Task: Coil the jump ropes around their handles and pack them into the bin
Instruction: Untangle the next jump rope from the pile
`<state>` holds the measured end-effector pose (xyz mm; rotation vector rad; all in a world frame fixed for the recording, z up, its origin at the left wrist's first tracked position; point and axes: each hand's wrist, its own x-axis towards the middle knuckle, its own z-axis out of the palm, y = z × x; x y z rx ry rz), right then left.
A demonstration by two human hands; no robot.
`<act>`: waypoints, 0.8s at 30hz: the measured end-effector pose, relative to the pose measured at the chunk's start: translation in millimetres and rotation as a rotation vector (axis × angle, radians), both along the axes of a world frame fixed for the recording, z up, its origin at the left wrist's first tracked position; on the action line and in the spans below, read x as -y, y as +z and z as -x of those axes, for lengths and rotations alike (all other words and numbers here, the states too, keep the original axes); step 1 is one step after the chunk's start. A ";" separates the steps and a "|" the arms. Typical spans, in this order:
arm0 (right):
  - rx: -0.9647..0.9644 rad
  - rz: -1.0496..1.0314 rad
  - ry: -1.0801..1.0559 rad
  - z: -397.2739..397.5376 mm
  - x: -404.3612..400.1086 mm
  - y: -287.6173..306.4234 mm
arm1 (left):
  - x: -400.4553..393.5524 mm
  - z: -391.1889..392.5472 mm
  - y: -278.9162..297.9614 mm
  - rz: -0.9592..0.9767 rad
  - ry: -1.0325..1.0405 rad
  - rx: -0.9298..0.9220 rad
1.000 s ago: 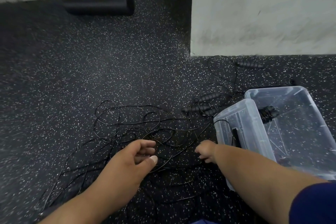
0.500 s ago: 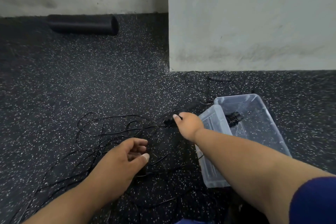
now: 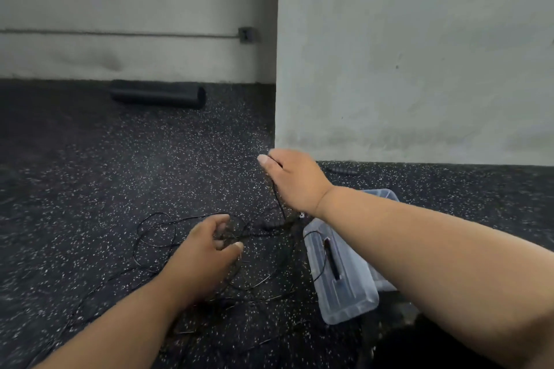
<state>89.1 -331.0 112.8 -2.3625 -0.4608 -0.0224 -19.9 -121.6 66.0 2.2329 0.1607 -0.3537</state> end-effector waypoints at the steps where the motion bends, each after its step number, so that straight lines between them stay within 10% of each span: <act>1: 0.025 -0.022 0.028 9.6 -1.5 14.5 | -1.2 1.2 3.5 0.016 0.011 0.006; 17: -0.081 -0.487 0.304 83.0 -29.2 96.7 | 4.5 10.0 38.7 0.111 -0.075 0.154; 24: -0.431 -0.256 0.167 55.3 -27.5 36.0 | -16.7 1.6 61.4 0.646 0.219 0.190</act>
